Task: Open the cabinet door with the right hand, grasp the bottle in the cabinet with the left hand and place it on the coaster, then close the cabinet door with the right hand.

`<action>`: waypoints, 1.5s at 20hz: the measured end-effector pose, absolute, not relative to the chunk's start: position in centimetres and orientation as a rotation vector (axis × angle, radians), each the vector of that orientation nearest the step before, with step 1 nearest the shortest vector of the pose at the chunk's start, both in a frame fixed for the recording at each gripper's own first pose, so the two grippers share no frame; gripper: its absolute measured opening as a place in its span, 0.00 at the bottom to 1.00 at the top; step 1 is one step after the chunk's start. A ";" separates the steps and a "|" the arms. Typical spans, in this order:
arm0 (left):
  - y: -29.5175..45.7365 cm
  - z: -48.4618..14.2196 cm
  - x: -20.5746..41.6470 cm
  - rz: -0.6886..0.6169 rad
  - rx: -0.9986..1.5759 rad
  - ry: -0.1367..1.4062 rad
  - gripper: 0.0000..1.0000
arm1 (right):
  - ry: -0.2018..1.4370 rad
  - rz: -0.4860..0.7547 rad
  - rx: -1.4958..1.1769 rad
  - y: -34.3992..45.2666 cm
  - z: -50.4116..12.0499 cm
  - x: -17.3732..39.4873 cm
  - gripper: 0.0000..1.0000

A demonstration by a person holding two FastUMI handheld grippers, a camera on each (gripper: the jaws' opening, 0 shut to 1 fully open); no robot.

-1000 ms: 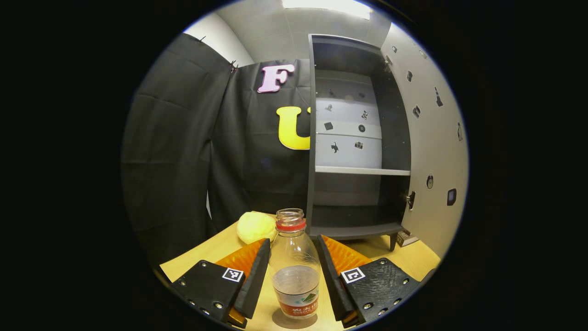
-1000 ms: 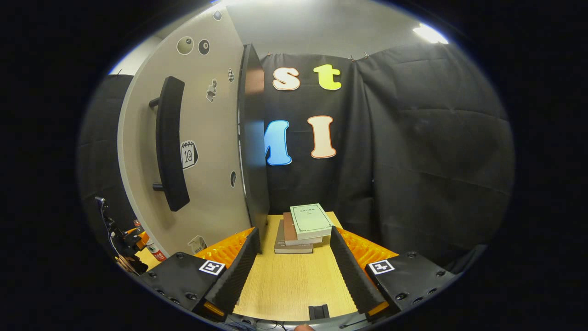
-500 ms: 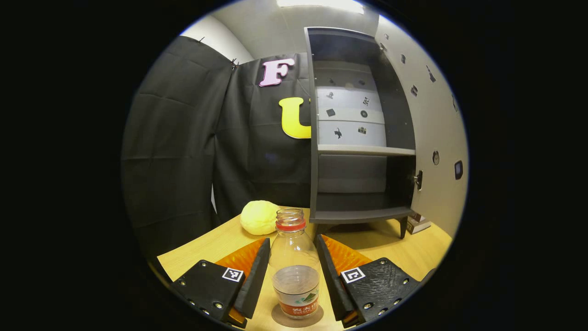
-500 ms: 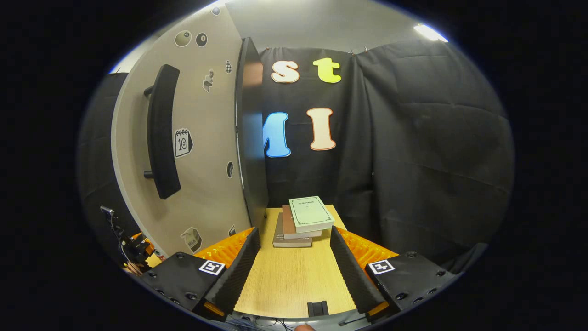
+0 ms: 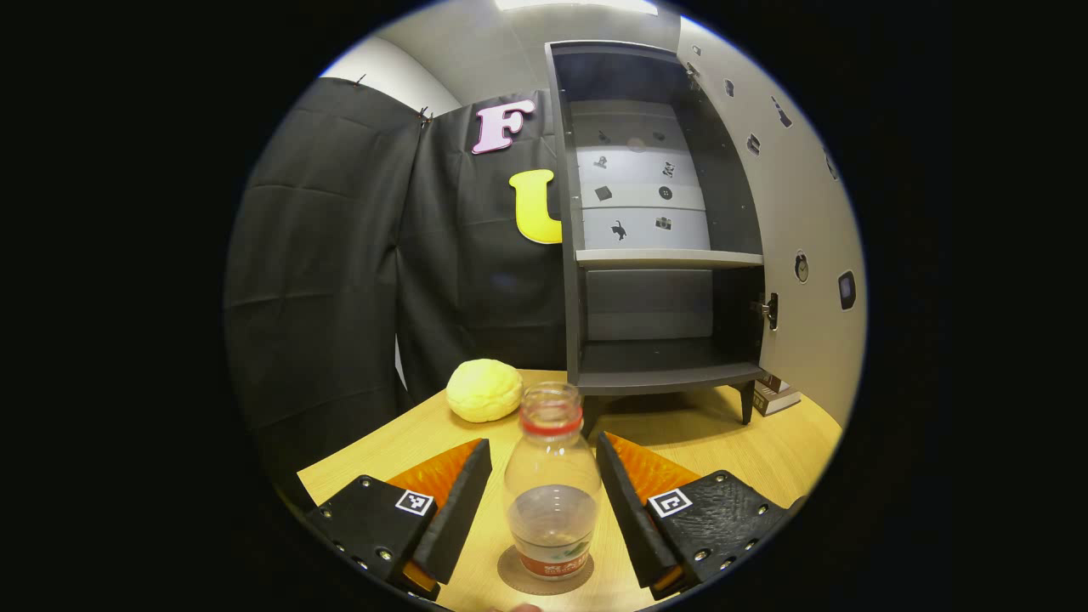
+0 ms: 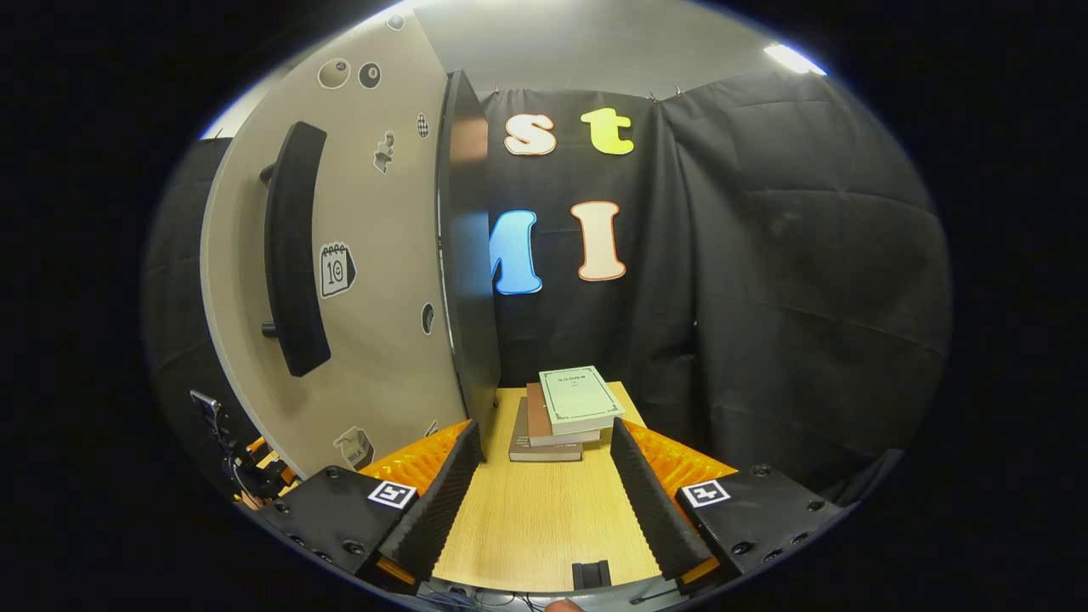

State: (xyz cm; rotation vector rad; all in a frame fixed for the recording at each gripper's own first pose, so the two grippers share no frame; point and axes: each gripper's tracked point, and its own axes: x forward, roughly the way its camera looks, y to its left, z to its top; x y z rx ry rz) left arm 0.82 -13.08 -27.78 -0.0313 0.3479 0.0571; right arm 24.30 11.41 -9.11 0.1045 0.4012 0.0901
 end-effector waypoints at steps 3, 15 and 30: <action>-13.0 -26.1 0.9 0.056 -0.022 0.326 0.73 | 0.393 0.101 0.111 11.5 -8.9 24.6 0.94; -10.8 -8.9 0.8 0.075 0.029 0.162 0.73 | 0.275 0.195 0.132 13.0 -2.7 26.4 0.97; -4.6 -4.5 3.8 0.004 -0.017 0.134 0.73 | 0.227 0.153 0.129 16.6 1.9 26.3 0.96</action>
